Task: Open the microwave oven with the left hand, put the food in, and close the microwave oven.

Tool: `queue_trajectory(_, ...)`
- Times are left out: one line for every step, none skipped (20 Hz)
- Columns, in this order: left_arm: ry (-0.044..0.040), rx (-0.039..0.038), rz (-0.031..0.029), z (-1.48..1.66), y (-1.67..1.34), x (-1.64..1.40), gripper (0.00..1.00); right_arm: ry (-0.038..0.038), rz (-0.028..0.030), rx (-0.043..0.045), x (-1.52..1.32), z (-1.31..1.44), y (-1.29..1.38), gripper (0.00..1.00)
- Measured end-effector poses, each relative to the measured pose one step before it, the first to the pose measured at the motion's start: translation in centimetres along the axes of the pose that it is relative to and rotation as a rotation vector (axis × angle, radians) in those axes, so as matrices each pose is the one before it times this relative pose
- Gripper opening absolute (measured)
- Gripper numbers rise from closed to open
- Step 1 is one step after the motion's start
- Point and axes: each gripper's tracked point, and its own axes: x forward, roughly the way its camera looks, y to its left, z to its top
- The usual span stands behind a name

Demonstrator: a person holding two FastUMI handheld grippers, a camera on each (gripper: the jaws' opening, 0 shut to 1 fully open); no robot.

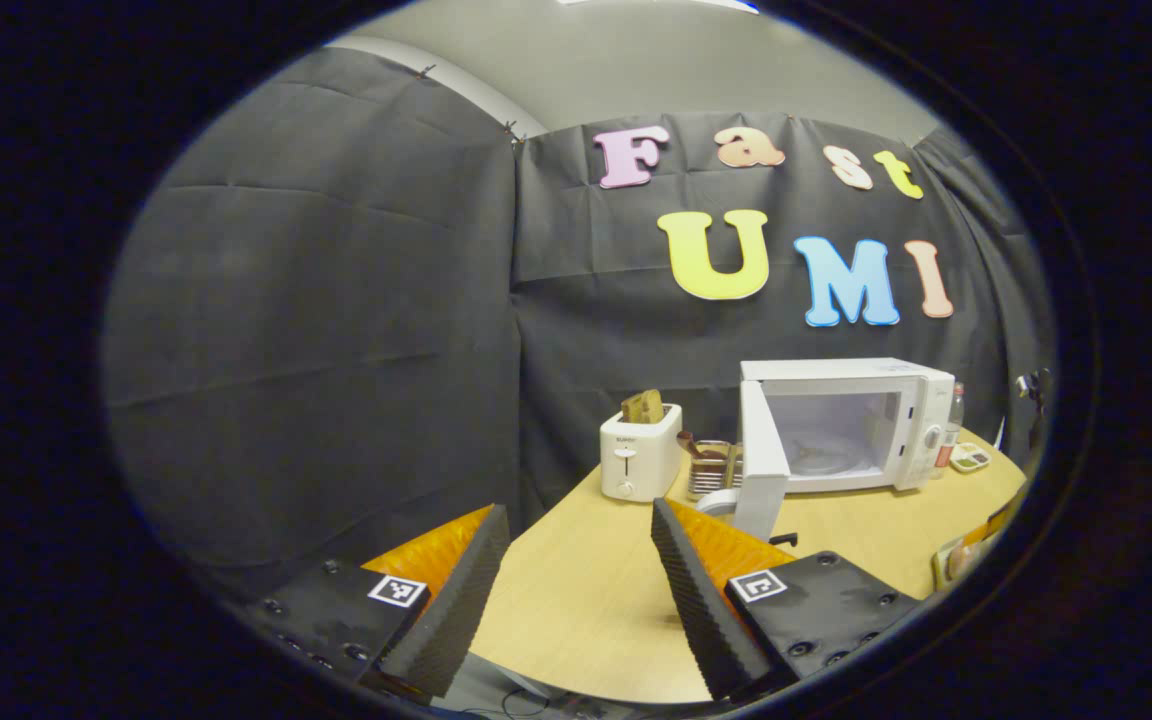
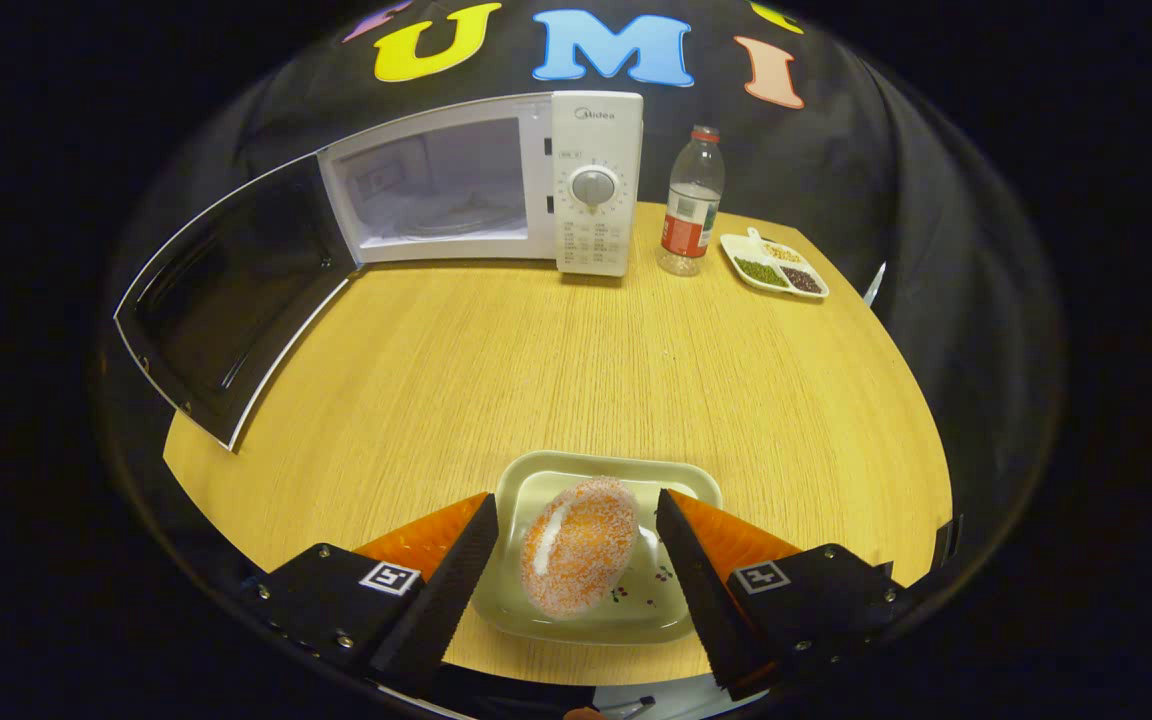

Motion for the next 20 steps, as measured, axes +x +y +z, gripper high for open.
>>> queue_trajectory(0.00234,-0.00270,-0.00256,-0.044,-0.304,-0.115,0.95,0.02046,-0.00347,0.00587,-0.058,-0.239,-0.069,0.98)
queue_trajectory(0.00519,-0.00206,0.00015,-0.319,-0.245,-0.063,0.95,0.02376,-0.00258,0.00253,0.417,-0.253,-0.094,0.98)
queue_trajectory(0.00553,-0.00284,-0.00028,-0.121,-0.057,-0.074,0.95,0.02840,-0.00058,-0.00063,0.472,-0.290,-0.181,0.98)
queue_trajectory(0.00615,-0.00351,-0.00212,-0.291,-0.186,-0.196,0.96,0.03305,0.01262,0.00168,0.486,-0.519,0.431,0.98)
queue_trajectory(0.00776,-0.00529,-0.00076,-0.206,-0.097,-0.026,0.96,0.02919,0.00573,0.00397,0.289,-0.489,0.108,0.98)
queue_trajectory(0.00470,-0.00377,0.00160,-0.175,-0.076,-0.013,0.96,0.02263,0.01558,0.00174,0.259,-0.441,0.220,0.98)
queue_trajectory(-0.00008,-0.00064,0.00392,0.050,0.025,0.003,0.96,0.01451,0.00430,0.00751,-0.014,-0.212,0.060,0.96)
queue_trajectory(0.00102,-0.00016,0.00389,-0.061,0.076,-0.022,0.96,0.00784,0.00721,0.00585,0.172,-0.076,-0.023,0.93)
queue_trajectory(-0.00005,-0.00126,0.00137,0.081,-0.046,-0.010,0.96,0.00500,-0.00255,-0.00091,0.197,-0.303,0.151,0.86)
queue_trajectory(0.00096,-0.00233,-0.00120,-0.066,-0.210,-0.092,0.96,0.00629,0.00093,-0.00906,0.046,-0.030,-0.011,0.81)
queue_trajectory(-0.00142,-0.00360,-0.00351,0.012,-0.214,-0.099,0.96,0.00714,0.00280,-0.00949,0.052,0.021,0.043,0.81)
queue_trajectory(-0.00239,-0.00260,-0.00158,0.057,-0.123,-0.059,0.96,0.01149,0.00415,-0.00665,-0.064,-0.317,0.027,0.81)
queue_trajectory(0.00009,-0.00245,0.00000,-0.018,-0.125,-0.025,0.96,0.00131,0.00313,0.00028,-0.005,0.110,-0.043,0.81)
queue_trajectory(-0.00061,-0.00420,-0.00141,-0.120,-0.169,-0.163,0.96,0.00227,0.00475,0.00174,0.060,-0.086,-0.033,0.81)
queue_trajectory(-0.00152,-0.00428,-0.00125,0.076,-0.170,-0.136,0.96,0.00341,0.00493,0.00246,-0.062,0.027,-0.051,0.81)
queue_trajectory(-0.00070,-0.00315,-0.00280,0.038,-0.165,-0.034,0.96,-0.00020,0.00919,0.00055,-0.148,-0.038,0.093,0.80)
queue_trajectory(-0.00201,-0.00183,-0.00334,-0.193,-0.189,-0.057,0.96,0.00720,0.01358,-0.01242,-0.059,-0.070,0.112,0.74)
queue_trajectory(0.00265,-0.00030,-0.00115,-0.087,-0.118,0.019,0.96,-0.01329,0.00524,-0.02200,-0.517,0.140,0.195,0.65)
queue_trajectory(0.00321,-0.00249,0.00068,-0.231,-0.037,0.003,0.96,-0.02986,-0.00991,-0.02662,-0.445,0.503,-0.109,0.66)
queue_trajectory(0.00087,-0.00419,0.00093,0.083,0.029,-0.020,0.96,-0.03391,-0.01040,-0.03130,-0.634,0.788,-0.100,0.66)
